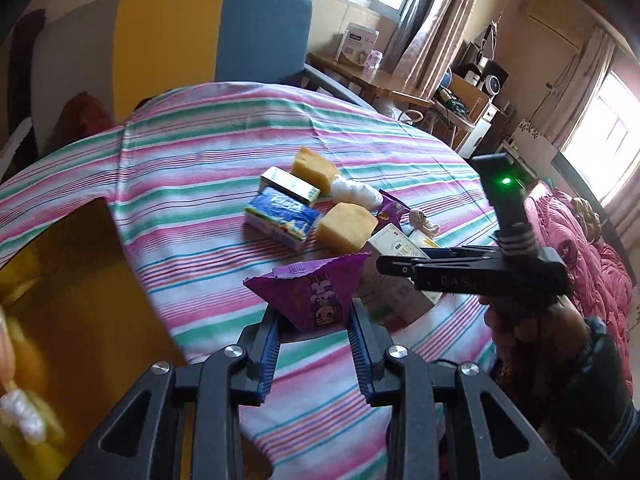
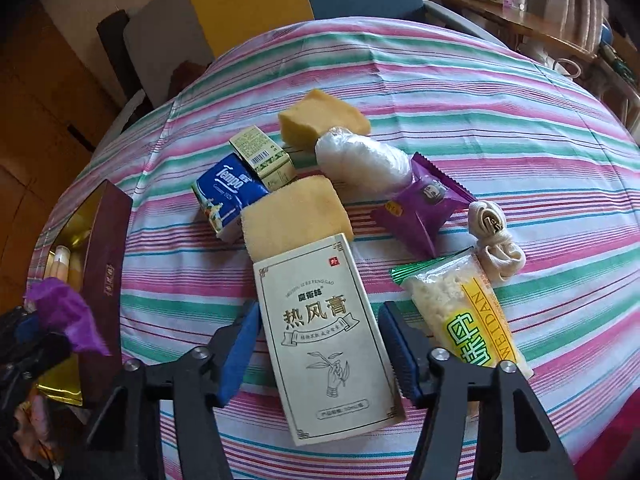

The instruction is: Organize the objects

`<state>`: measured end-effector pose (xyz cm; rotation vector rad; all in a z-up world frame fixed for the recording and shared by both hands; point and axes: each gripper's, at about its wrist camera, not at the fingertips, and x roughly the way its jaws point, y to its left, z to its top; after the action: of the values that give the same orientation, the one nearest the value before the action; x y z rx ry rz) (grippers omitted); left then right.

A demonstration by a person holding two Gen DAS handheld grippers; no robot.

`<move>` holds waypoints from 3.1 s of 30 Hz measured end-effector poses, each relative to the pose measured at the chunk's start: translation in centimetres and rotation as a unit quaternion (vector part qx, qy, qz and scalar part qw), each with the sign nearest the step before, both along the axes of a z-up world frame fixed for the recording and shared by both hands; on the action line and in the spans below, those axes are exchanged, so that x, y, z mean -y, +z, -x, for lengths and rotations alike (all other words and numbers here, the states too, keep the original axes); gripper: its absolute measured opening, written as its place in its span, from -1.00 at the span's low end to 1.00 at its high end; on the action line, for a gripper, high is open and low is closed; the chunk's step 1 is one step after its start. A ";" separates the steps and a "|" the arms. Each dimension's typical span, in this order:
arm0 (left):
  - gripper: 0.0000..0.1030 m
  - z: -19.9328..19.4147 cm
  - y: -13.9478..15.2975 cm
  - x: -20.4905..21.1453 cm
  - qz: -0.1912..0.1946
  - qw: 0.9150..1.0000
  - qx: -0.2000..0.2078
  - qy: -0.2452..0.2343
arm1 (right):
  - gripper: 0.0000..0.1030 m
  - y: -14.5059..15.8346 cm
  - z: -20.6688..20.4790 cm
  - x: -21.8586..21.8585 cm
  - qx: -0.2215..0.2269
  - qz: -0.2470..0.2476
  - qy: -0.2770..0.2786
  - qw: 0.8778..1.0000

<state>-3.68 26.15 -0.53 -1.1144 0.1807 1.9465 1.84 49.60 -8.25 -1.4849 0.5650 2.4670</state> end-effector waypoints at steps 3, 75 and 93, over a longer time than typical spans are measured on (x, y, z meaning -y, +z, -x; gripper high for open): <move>-0.38 -0.1 1.3 3.8 -0.002 1.000 -0.005 0.022 | 0.14 0.0 0.2 0.4 0.002 -0.011 0.006 1.000; -0.20 2.4 -4.5 33.7 0.004 0.940 0.068 0.334 | 0.10 -0.4 10.7 38.7 0.033 0.027 0.269 0.962; -0.17 1.0 -0.9 32.6 0.012 0.943 0.008 0.334 | 0.54 1.9 7.3 33.3 -0.036 0.119 0.247 0.961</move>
<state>-4.71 -6.46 -1.41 -1.3184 -0.2163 2.5265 -5.42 16.29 -6.36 -1.8207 0.5767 2.9230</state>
